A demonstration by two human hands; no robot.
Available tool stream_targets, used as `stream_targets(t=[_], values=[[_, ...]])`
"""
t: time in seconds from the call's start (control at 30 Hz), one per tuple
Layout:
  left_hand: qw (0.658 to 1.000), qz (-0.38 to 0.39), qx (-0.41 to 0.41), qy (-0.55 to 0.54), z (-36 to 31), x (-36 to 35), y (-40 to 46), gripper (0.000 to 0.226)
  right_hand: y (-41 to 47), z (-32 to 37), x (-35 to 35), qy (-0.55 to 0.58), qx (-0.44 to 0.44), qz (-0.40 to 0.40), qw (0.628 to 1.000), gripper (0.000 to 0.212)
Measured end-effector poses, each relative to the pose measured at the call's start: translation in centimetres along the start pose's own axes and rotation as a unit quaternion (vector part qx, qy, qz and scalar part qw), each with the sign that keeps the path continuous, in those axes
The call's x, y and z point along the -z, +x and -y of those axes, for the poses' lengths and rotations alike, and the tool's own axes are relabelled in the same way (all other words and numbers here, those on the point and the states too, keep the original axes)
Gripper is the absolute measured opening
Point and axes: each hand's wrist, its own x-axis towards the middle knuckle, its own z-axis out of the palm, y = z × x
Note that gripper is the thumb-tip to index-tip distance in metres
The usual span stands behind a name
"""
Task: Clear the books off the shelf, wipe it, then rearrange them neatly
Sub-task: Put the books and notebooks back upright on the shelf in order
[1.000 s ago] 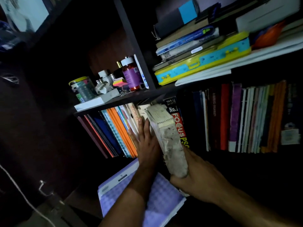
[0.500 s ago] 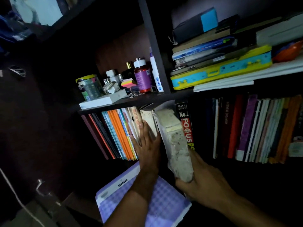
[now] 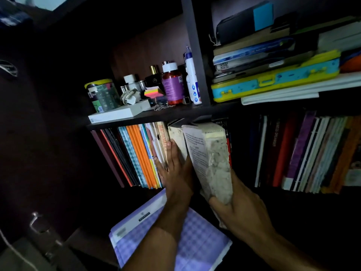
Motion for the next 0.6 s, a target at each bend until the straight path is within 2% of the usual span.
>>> stream_targets(t=[0.07,0.17,0.33,0.47,0.53,0.6], values=[[0.999,0.039,0.025,-0.002,0.7,-0.7,-0.2,0.076,0.2,0.1,0.1,0.01,-0.005,-0.006,1.0,0.095],[0.999,0.027,0.04,0.007,0.6,-1.0,0.1,0.08,0.5,0.1,0.4,0.032,-0.018,-0.019,0.999,0.091],[0.996,0.065,0.062,-0.023,0.0,-0.4,0.1,0.074,0.6,-0.2,0.7,0.052,-0.027,-0.042,0.997,0.092],[0.993,0.063,0.069,-0.068,-0.2,0.3,0.2,0.066,0.6,0.0,0.5,0.04,0.0,-0.029,0.999,0.093],[0.993,0.044,0.064,-0.088,-0.1,0.4,0.0,0.058,0.7,-0.4,0.3,0.04,0.009,-0.023,0.999,0.094],[0.99,-0.01,0.054,-0.131,0.2,0.9,0.1,0.045,0.9,-0.8,0.1,0.053,0.017,-0.022,0.998,0.094]])
